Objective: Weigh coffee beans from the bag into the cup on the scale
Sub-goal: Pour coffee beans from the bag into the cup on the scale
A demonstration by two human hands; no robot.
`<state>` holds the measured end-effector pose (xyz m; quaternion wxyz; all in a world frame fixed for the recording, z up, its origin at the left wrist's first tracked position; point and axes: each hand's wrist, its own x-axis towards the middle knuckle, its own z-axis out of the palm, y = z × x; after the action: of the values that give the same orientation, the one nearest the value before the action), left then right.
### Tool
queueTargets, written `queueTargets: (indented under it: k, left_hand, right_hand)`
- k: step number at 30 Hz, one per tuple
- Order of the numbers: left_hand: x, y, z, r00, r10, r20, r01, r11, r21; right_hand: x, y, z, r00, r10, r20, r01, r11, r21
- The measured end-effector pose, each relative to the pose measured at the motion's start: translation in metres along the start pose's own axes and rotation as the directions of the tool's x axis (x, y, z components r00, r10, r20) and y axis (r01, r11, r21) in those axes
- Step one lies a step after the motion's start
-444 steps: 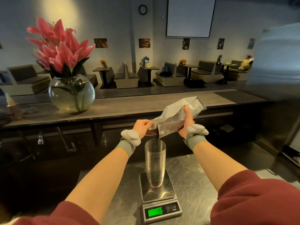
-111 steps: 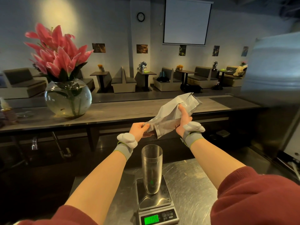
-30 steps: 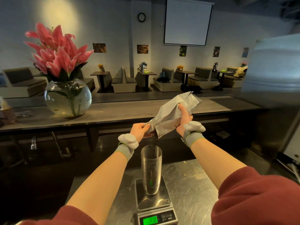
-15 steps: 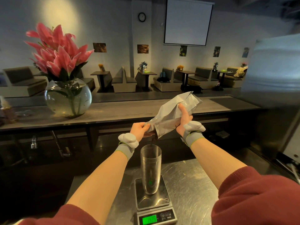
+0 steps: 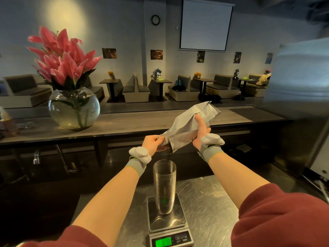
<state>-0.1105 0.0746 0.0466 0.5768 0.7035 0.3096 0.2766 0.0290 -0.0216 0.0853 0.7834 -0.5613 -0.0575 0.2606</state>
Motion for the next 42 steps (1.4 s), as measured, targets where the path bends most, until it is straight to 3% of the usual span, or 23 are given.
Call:
queueTargets:
  k: [26, 42]
  left_hand:
    - [0.000, 0.000, -0.003, 1.000, -0.018, 0.007, 0.018, 1.000, -0.019]
    - [0.000, 0.002, -0.004, 1.000, 0.005, 0.010, -0.005, 1.000, 0.000]
  right_hand:
    - [-0.011, -0.006, -0.003, 1.000, -0.005, -0.009, 0.004, 0.995, -0.100]
    - [-0.005, 0.000, 0.004, 1.000, 0.002, -0.003, -0.002, 1.000, -0.003]
